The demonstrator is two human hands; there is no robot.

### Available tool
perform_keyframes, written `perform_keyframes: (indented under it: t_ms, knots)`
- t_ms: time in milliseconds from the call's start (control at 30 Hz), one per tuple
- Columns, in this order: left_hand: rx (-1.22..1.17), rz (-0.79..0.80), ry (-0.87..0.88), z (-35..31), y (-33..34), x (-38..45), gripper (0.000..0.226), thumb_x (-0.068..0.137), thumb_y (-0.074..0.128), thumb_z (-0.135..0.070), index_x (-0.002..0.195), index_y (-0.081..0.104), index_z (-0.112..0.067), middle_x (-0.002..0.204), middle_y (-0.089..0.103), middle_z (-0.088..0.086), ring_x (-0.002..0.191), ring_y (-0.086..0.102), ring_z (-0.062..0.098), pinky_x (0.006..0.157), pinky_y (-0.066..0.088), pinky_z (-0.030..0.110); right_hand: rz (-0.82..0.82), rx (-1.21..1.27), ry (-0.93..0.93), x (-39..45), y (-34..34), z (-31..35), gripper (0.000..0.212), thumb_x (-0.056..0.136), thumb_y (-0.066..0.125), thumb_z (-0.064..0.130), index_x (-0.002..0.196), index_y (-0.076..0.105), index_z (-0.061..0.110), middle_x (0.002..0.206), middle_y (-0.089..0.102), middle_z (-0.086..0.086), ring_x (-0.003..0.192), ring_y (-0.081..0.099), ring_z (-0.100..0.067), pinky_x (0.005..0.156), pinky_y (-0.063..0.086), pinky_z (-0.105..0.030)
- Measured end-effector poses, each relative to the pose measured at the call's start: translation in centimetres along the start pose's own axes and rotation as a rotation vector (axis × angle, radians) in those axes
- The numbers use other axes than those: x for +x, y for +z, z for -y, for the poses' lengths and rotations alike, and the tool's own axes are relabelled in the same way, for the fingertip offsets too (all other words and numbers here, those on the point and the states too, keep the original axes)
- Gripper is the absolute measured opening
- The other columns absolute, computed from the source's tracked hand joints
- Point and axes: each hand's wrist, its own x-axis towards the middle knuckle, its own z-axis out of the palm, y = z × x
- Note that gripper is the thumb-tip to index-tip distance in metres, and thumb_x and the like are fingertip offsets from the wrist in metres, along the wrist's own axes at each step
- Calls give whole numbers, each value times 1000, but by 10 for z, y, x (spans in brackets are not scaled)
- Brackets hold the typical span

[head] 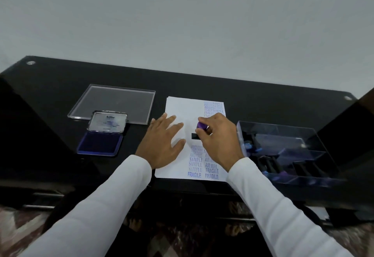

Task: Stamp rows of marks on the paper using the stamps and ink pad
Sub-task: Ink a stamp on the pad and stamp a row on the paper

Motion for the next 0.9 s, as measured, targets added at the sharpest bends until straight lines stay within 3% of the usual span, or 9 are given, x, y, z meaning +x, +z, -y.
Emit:
perform_keyframes:
  t_ms: [233,733,900]
  knots:
    - [29,46,1,8,9,-1,63,95,32,-65,150,41,-36,166,22,-6,155,9,19,121,-6,41,19,6,-13,-2,6,-3,31,92,69,23,122,70,16,102,58,4,84,52,-6,71,29,7]
    - [47,17,-5,7,10,-1,56,99,41,-61,148,45,-35,164,27,-5,154,11,24,121,-4,42,9,14,5,-4,13,-4,32,90,71,23,121,70,16,106,63,0,85,58,-10,68,29,1]
    - [54,31,-16,7,10,0,58,98,39,-64,149,43,-36,165,25,-6,155,11,23,120,-5,41,7,22,0,-4,16,-5,32,90,72,22,121,70,15,107,63,-1,86,60,-12,75,32,-4]
